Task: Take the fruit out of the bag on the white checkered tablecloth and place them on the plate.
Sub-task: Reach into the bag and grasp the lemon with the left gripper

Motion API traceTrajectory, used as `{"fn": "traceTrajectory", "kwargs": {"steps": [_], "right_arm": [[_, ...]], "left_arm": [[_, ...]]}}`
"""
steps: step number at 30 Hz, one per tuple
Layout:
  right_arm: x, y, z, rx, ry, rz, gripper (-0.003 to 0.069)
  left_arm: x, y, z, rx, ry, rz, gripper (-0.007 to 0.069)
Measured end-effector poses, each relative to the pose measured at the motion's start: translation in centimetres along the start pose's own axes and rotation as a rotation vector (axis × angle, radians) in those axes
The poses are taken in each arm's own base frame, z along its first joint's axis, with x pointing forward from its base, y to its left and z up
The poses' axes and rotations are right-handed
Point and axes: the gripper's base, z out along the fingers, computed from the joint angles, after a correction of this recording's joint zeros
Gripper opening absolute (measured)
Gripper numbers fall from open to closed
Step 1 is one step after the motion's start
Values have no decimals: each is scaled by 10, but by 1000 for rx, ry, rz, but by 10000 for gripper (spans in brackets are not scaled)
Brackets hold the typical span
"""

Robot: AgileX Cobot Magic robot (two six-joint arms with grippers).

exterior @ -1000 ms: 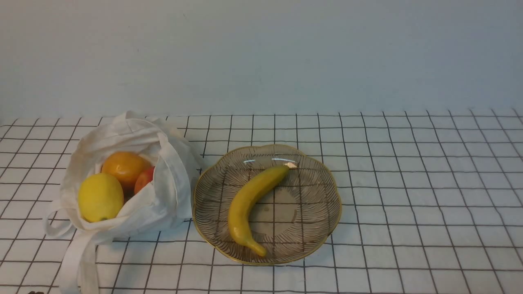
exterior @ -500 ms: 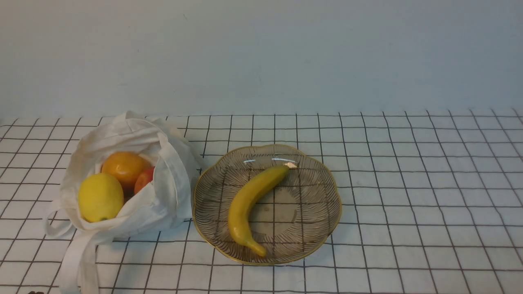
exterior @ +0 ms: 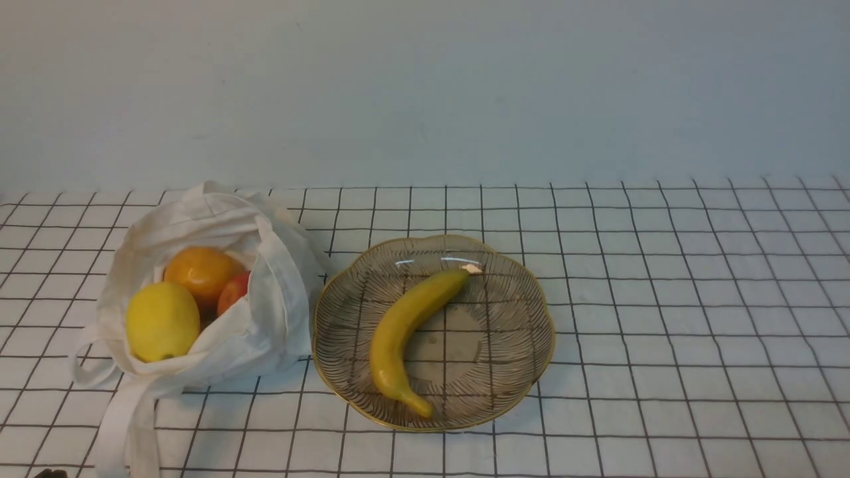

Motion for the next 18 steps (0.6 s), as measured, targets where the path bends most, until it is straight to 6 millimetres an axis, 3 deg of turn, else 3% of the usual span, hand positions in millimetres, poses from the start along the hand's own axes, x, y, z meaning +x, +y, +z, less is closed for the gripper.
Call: {"fn": "traceTrajectory", "kwargs": {"steps": [7, 18], "right_arm": [[0, 0, 0, 0, 0, 0, -14], [0, 0, 0, 0, 0, 0, -14]], "left_arm": [[-21, -2, -3, 84, -224, -518, -8], [-51, 11, -16, 53, -610, -583, -8]]}}
